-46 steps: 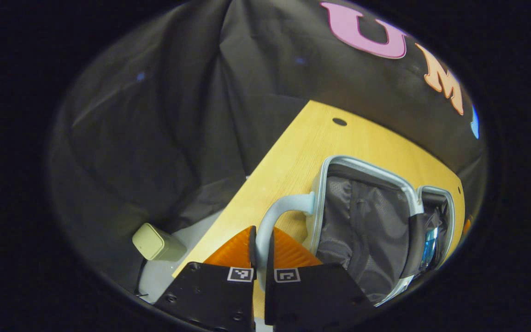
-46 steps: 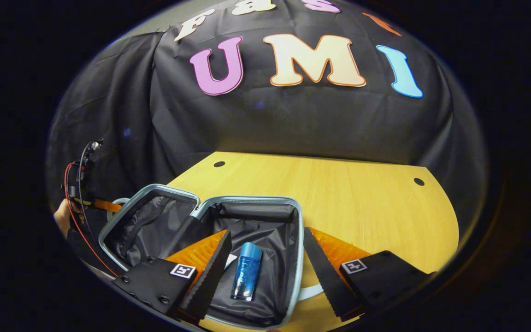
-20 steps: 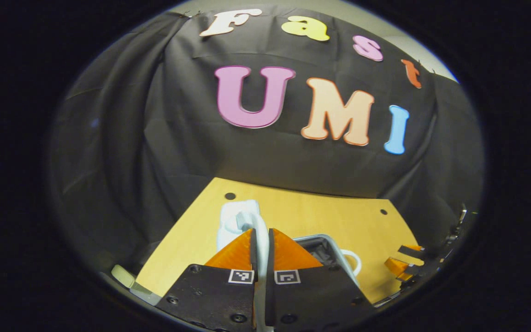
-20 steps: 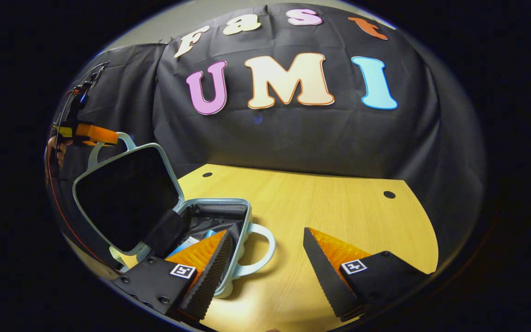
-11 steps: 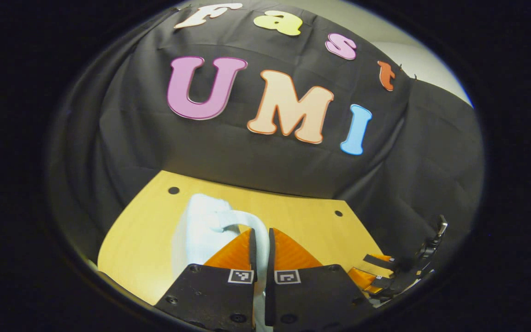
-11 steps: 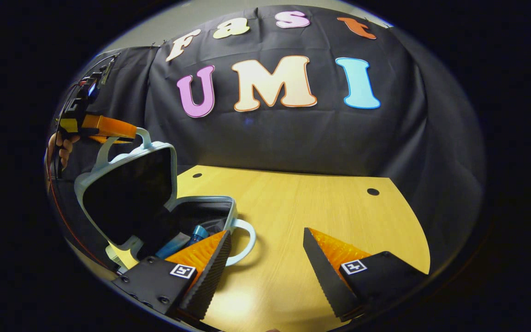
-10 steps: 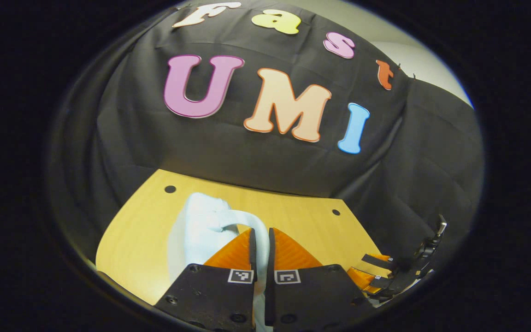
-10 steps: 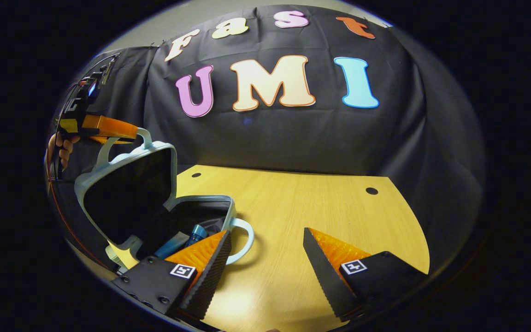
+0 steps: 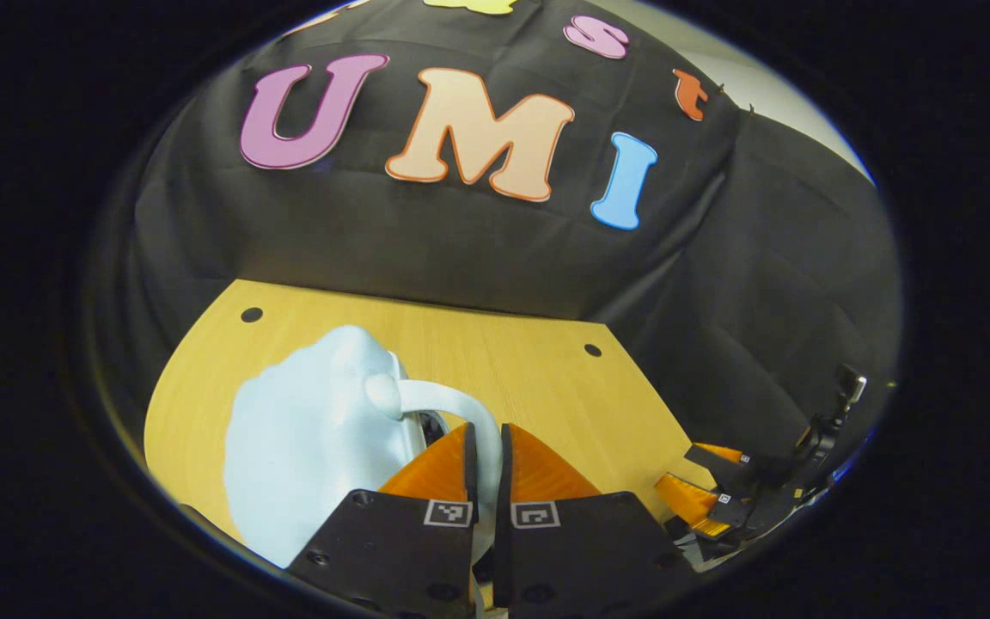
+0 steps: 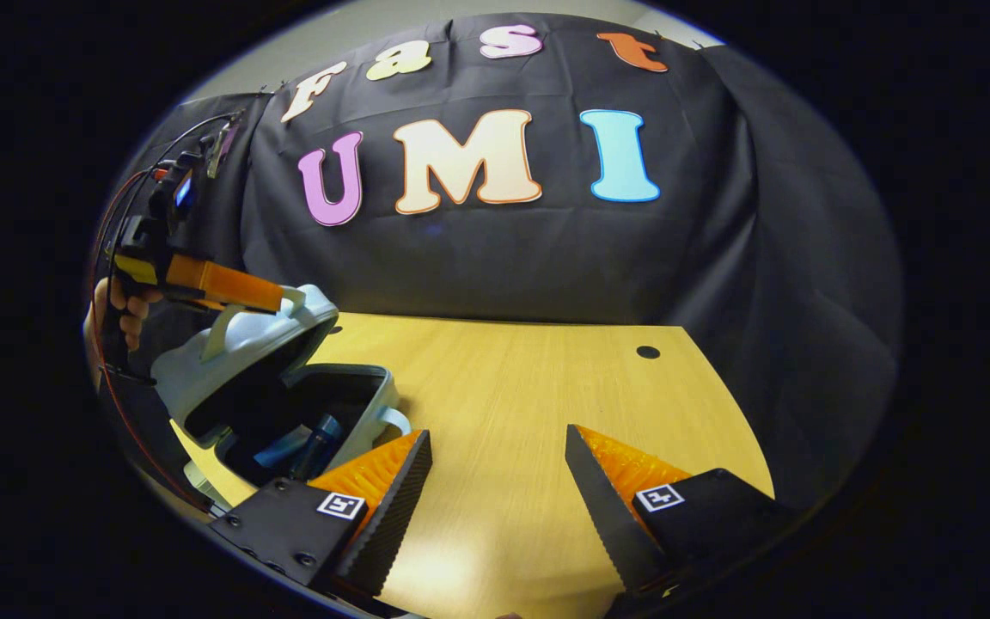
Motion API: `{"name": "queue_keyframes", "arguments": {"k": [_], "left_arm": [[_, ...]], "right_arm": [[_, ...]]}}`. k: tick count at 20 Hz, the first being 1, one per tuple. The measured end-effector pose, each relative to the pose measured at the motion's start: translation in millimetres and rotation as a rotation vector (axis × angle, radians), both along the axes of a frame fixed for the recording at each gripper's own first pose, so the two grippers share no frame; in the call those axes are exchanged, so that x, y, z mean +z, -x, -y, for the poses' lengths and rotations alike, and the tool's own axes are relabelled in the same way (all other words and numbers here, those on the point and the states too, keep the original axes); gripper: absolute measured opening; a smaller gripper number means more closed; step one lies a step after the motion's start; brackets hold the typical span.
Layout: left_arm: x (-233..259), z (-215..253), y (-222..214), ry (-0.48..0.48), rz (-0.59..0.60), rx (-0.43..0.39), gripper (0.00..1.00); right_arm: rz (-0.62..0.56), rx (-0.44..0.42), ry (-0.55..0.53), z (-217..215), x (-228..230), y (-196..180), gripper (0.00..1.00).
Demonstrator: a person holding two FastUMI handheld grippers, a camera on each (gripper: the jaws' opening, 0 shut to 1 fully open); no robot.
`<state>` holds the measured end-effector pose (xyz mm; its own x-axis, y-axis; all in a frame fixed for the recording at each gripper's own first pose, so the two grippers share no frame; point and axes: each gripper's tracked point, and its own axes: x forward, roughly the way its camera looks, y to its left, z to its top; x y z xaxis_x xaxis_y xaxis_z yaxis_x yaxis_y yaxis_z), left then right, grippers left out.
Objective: First open the suitcase, pack the skin care products into it, and then close the suitcase.
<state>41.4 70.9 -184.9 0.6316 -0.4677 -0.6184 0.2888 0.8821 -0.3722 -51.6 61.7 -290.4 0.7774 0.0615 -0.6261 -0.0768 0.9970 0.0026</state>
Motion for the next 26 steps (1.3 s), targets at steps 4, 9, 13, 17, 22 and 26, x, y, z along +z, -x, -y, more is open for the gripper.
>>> {"name": "queue_keyframes", "arguments": {"k": [4,9,13,17,22,26], "left_arm": [[-33.1,21.3,10.0,-0.034,-0.058,-0.036,0.02],[-71.2,40.5,18.8,-0.079,-0.114,-0.039,0.02],[-102.7,55.1,28.9,-0.135,-0.152,-0.023,0.04],[-99.3,73.0,36.7,-0.150,-0.105,0.003,0.27],[-8.1,54.9,14.8,-0.171,0.233,0.194,0.66],[80.5,10.4,12.7,-0.237,0.486,0.319,0.76]], "right_arm": [[-0.009,-0.016,0.011,17.0,1.9,8.2,0.98],[-0.014,-0.012,0.014,31.2,4.9,18.2,0.98],[-0.006,0.016,0.006,38.9,11.2,21.0,0.98],[0.019,0.042,-0.042,36.4,21.9,12.5,0.98],[0.132,0.055,-0.088,27.1,67.5,-17.0,0.98],[0.346,0.016,-0.097,7.1,144.1,-53.1,0.98]]}}
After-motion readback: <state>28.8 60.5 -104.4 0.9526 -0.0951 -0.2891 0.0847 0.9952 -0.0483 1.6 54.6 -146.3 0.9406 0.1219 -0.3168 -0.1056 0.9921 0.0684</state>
